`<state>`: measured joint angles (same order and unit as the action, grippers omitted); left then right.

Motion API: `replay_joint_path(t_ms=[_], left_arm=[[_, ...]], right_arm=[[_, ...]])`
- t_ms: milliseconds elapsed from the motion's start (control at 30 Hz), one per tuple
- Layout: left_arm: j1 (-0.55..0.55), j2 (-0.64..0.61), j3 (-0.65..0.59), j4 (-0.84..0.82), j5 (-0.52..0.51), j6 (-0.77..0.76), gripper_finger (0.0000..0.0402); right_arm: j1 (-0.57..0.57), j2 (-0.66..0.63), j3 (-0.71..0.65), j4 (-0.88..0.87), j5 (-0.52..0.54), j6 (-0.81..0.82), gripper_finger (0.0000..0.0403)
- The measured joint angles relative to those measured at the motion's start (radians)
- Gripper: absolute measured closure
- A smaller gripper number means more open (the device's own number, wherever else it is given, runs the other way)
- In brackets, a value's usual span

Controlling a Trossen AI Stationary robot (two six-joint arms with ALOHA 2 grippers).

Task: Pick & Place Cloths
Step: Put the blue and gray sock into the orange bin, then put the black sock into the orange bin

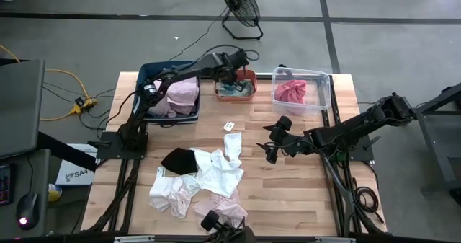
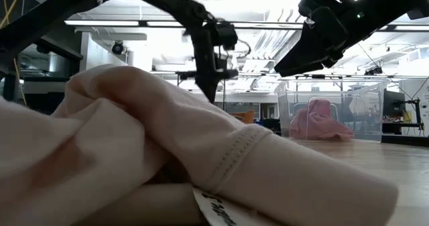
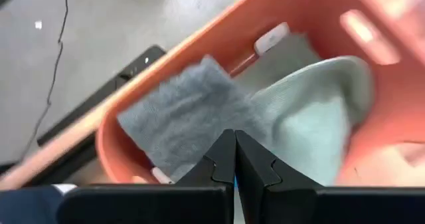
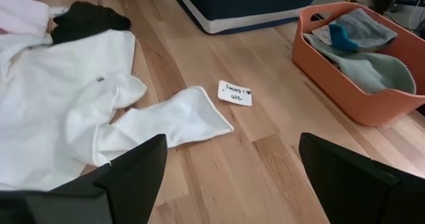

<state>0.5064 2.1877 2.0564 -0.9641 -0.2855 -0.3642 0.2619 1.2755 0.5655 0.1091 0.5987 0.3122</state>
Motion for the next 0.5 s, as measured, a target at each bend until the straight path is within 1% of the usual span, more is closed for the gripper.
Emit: replay_joint_path(t_ms=[167, 267, 367, 500], left_arm=[[-0.039, 0.001, 0.135, -0.226, 0.064, 0.096, 0.0401], [-0.08, -0.001, 0.195, -0.367, 0.06, 0.138, 0.0401], [-0.13, -0.004, 0.214, -0.455, 0.041, 0.153, 0.0401], [-0.206, -0.01, 0.214, -0.522, 0.009, 0.155, 0.0401]], right_arm=[[0.0, 0.0, 0.0, -0.045, -0.003, 0.002, 0.0068], [0.0, 0.0, 0.0, -0.075, -0.003, 0.024, 0.0068], [0.0, 0.0, 0.0, -0.096, -0.005, 0.034, 0.0068], [0.0, 0.0, 0.0, -0.11, -0.026, 0.035, 0.0068]])
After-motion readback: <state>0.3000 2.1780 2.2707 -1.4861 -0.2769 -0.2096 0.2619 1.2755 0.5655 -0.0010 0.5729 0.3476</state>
